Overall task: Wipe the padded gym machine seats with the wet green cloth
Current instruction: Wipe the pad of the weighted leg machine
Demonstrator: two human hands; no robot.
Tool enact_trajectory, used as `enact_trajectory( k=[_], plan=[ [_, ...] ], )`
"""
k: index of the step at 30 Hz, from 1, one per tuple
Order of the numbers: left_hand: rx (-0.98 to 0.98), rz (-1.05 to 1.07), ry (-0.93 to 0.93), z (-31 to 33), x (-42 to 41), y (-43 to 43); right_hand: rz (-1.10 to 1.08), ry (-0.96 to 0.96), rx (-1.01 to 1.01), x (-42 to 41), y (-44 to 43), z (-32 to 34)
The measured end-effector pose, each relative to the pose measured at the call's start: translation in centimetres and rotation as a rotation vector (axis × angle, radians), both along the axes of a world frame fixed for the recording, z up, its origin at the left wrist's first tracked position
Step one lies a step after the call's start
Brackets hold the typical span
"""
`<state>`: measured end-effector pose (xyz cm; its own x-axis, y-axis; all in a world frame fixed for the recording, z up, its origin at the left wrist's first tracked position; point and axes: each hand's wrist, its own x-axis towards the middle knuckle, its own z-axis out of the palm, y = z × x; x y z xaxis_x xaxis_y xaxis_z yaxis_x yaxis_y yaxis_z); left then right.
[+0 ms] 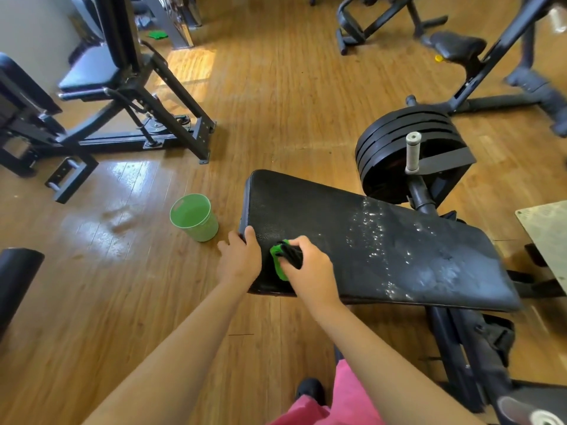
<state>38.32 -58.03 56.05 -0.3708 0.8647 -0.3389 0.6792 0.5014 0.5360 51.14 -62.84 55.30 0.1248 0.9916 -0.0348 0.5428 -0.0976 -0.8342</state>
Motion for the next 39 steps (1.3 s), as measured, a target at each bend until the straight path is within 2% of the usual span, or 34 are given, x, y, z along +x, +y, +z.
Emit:
enact_trajectory(
  k=[3,10,12,16,20,24,29,33,39],
  plan=[
    [0.121,0.166,-0.028,-0.5,1.3,0.1,-0.002,-0.031,0.023,0.2,2.3,0.0],
    [0.194,0.138,0.041,-1.0,1.1,0.1,-0.229,-0.061,-0.108,7.7,2.3,-3.6],
    [0.202,0.143,0.06,-1.2,1.1,0.0,-0.218,-0.068,-0.102,7.5,1.7,-3.5],
    [0.221,0.169,0.047,-1.1,1.0,0.1,-0.062,-0.021,-0.016,3.0,1.0,-2.0],
    [0.231,0.17,0.048,-1.1,1.0,0.1,0.038,-0.015,0.045,0.4,3.2,-0.8],
    [0.208,0.186,0.039,-0.9,1.1,-0.1,-0.012,-0.022,0.011,2.9,6.0,-1.6],
    [0.2,0.26,0.02,-0.3,1.6,-0.4,-0.093,-0.009,-0.104,7.6,5.5,-3.3],
    [0.21,0.325,0.004,-0.1,2.0,-0.6,-0.004,0.046,-0.079,6.7,4.0,-2.7],
    [0.227,0.391,0.108,-0.1,2.3,-0.5,0.336,0.053,0.016,2.2,6.6,-0.1]
  ],
)
